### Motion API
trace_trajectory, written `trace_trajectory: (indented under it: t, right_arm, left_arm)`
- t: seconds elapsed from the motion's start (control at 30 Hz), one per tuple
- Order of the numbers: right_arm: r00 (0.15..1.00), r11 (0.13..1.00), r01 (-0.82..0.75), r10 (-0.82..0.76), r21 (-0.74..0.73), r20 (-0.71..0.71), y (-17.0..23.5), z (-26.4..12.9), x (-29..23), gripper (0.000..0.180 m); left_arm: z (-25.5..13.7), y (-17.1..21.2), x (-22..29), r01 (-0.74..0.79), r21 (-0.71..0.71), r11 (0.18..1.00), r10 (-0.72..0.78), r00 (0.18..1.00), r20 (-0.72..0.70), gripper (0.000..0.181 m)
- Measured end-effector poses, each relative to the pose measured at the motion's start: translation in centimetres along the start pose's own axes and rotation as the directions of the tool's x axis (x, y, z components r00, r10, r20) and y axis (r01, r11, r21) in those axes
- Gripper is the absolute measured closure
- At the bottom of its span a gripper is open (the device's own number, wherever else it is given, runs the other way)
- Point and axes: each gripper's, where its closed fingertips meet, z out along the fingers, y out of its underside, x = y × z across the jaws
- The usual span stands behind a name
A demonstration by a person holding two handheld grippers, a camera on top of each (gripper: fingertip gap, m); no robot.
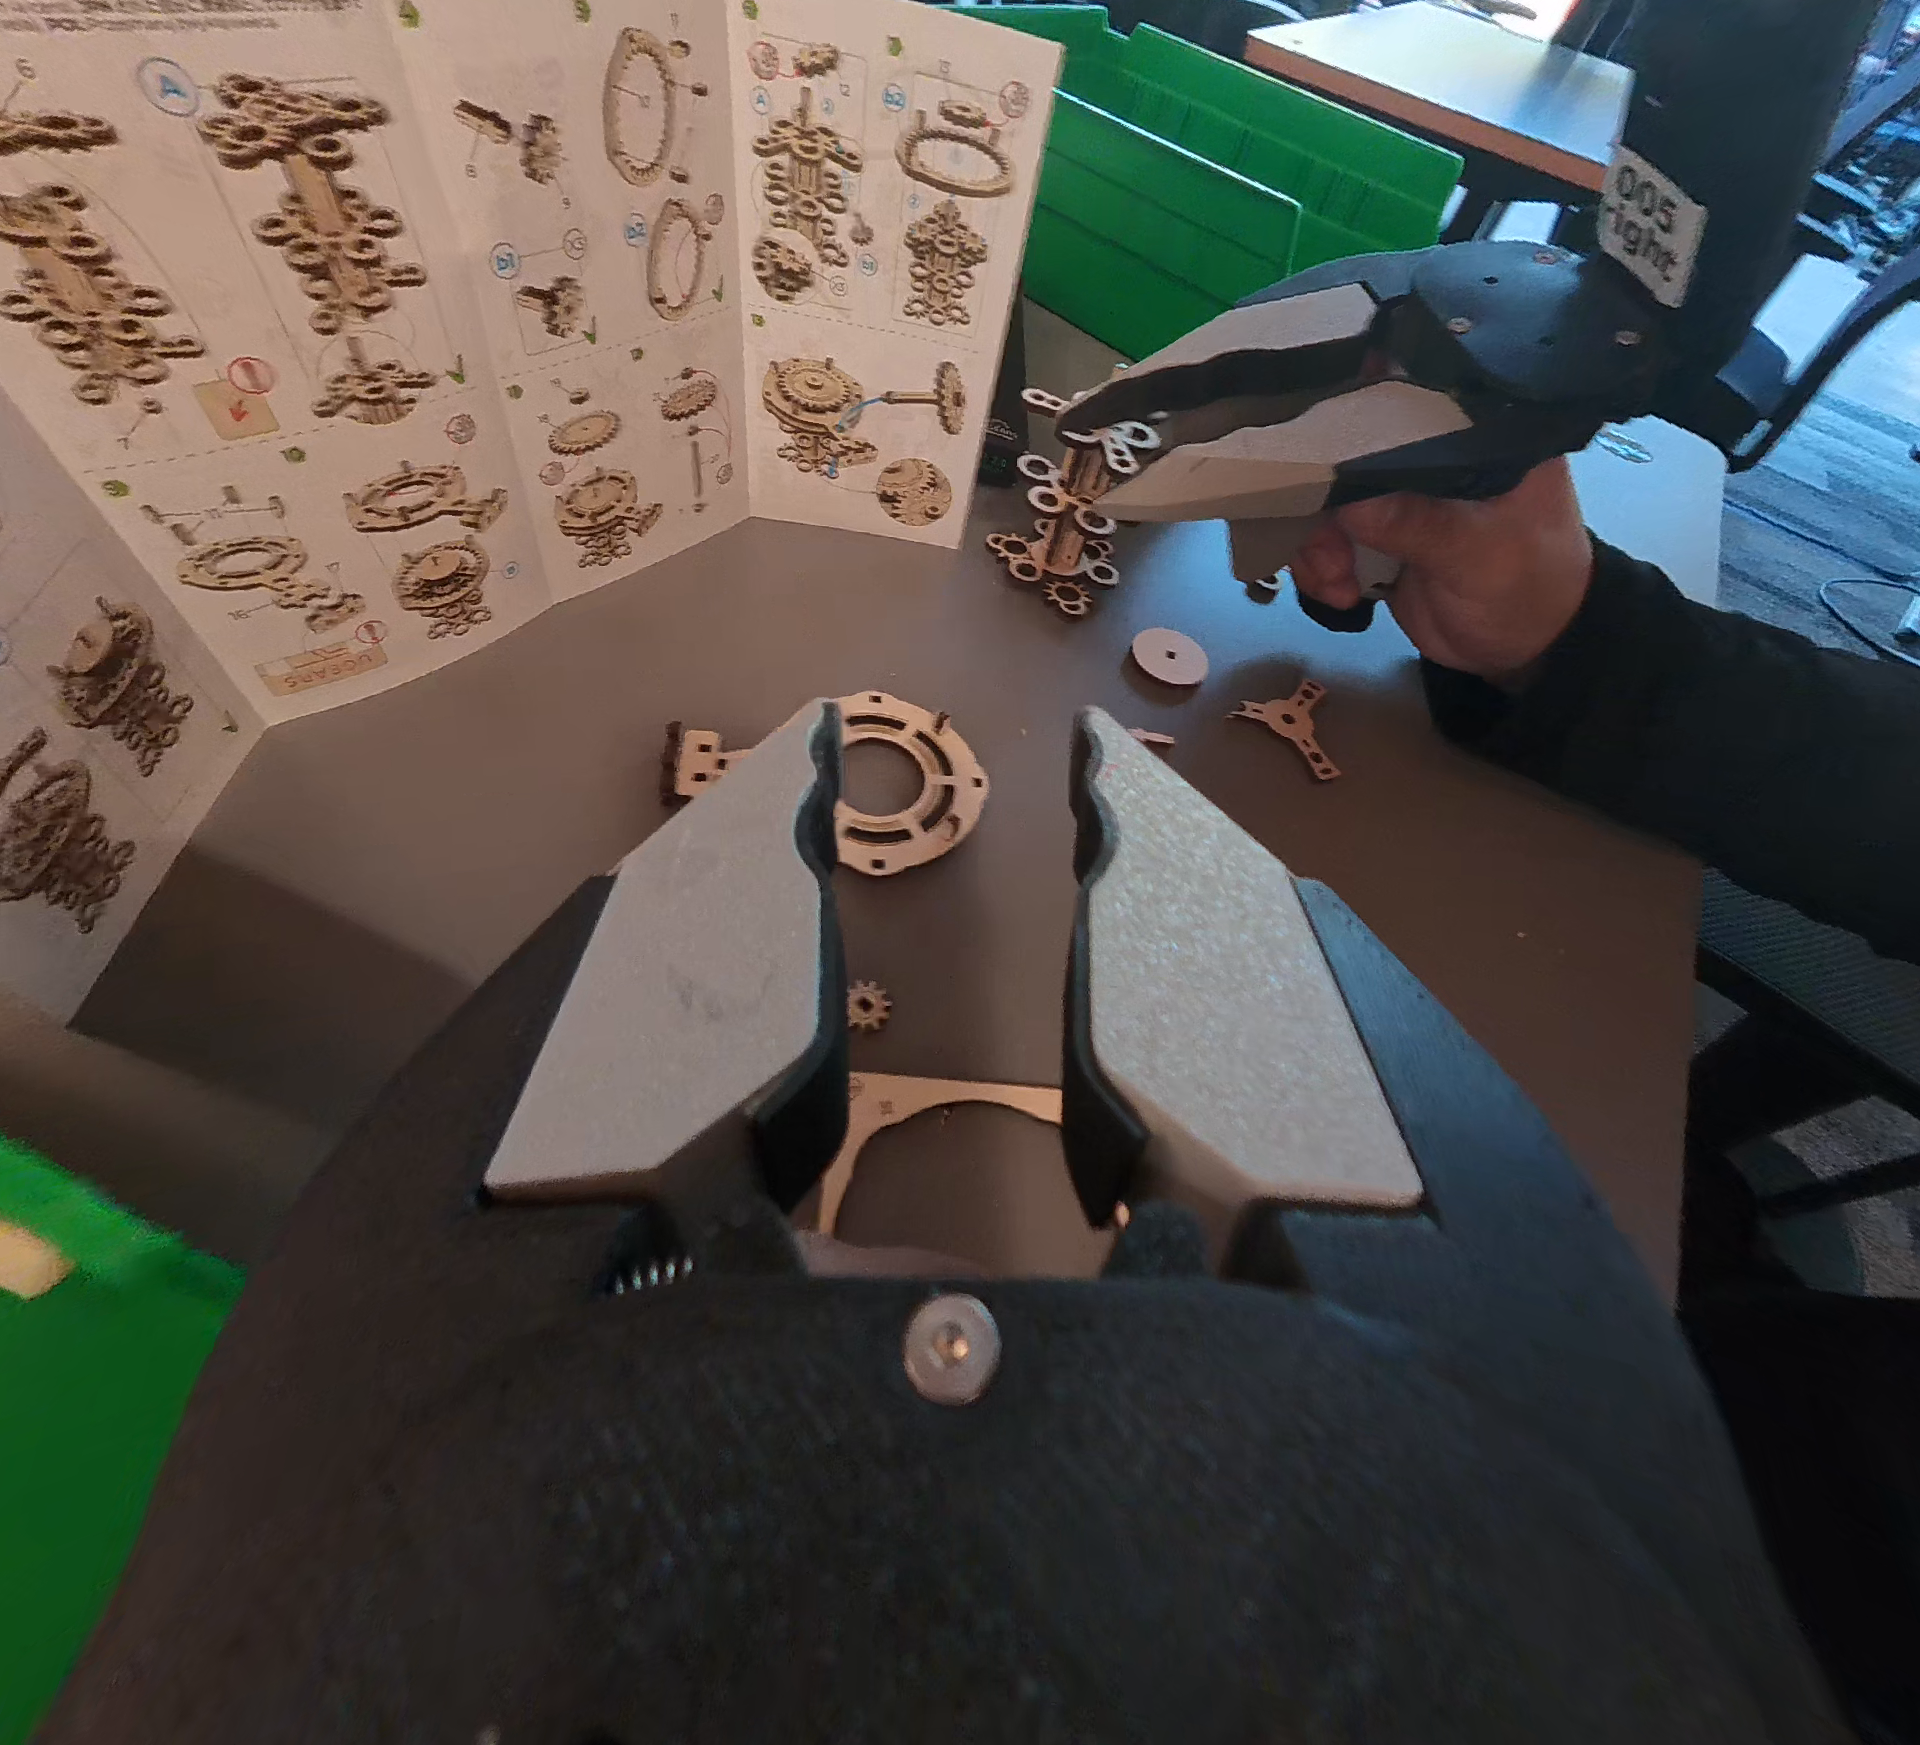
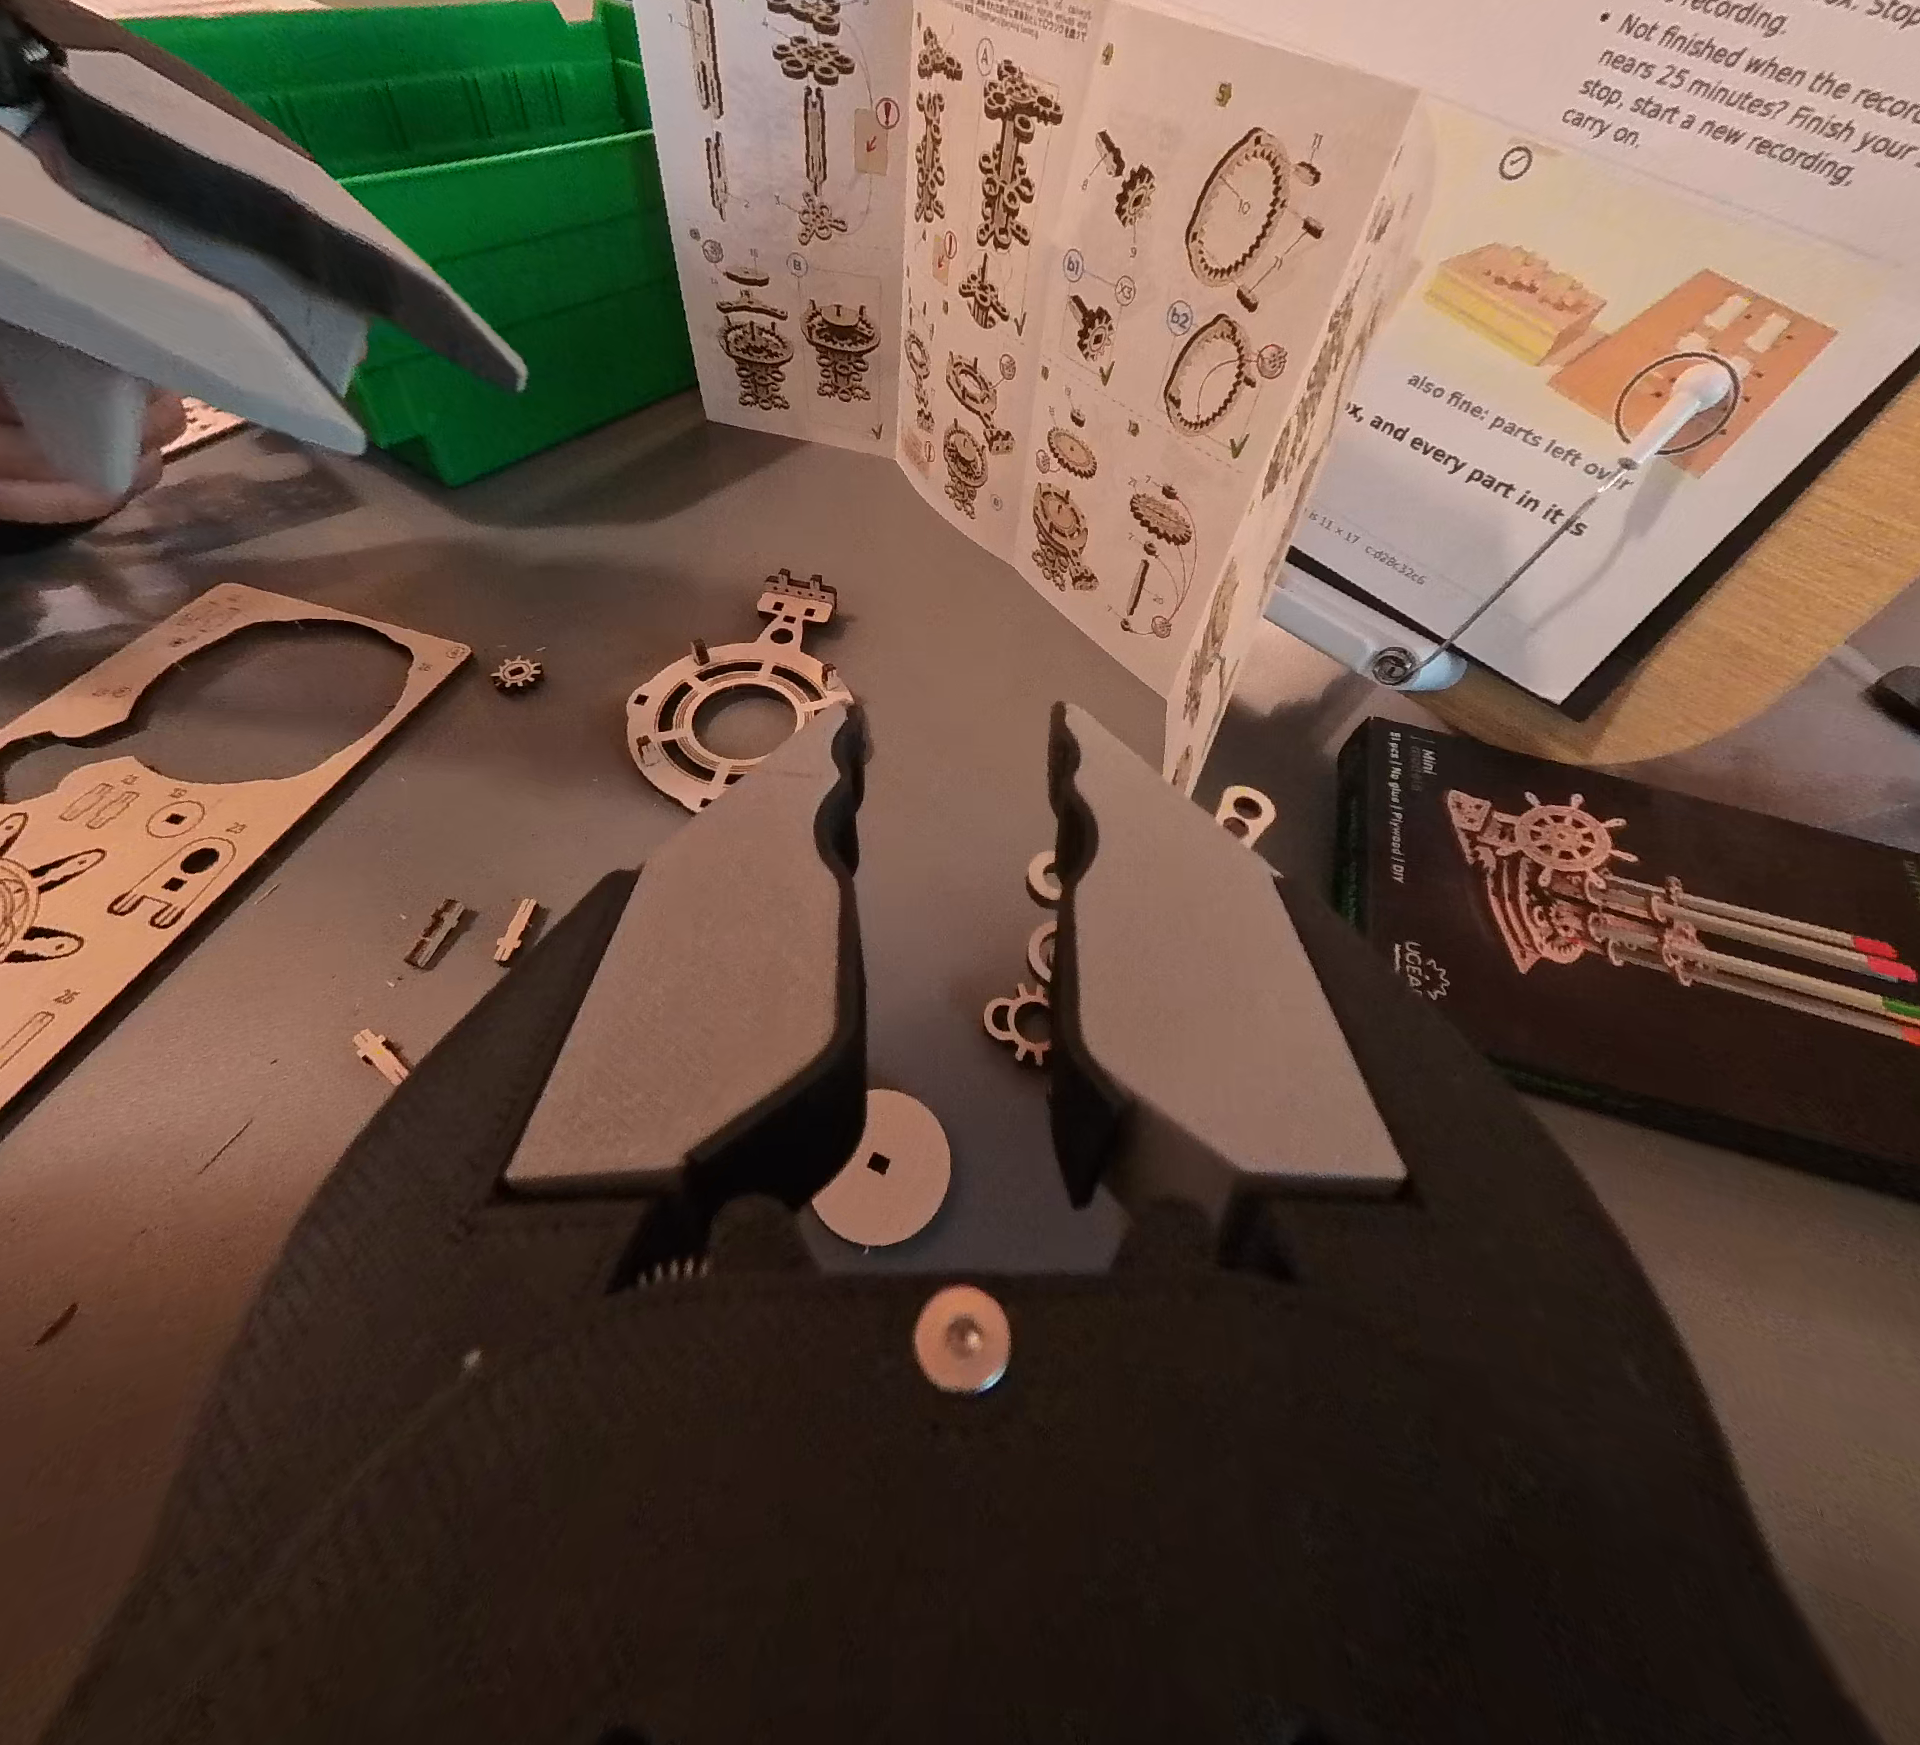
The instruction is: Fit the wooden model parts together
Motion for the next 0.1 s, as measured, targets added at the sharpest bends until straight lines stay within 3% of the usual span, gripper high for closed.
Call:
trace_trajectory:
  t: [0.1]
  right_arm:
    - [1.000, 1.000, 0.000, 0.000, 0.009, -0.003, -0.2, -0.2, 0.1, 0.147]
  left_arm:
    - [-1.0, -1.5, -1.7, 0.019, 0.091, 0.996, -0.026, 0.996, 0.082, 0.142]
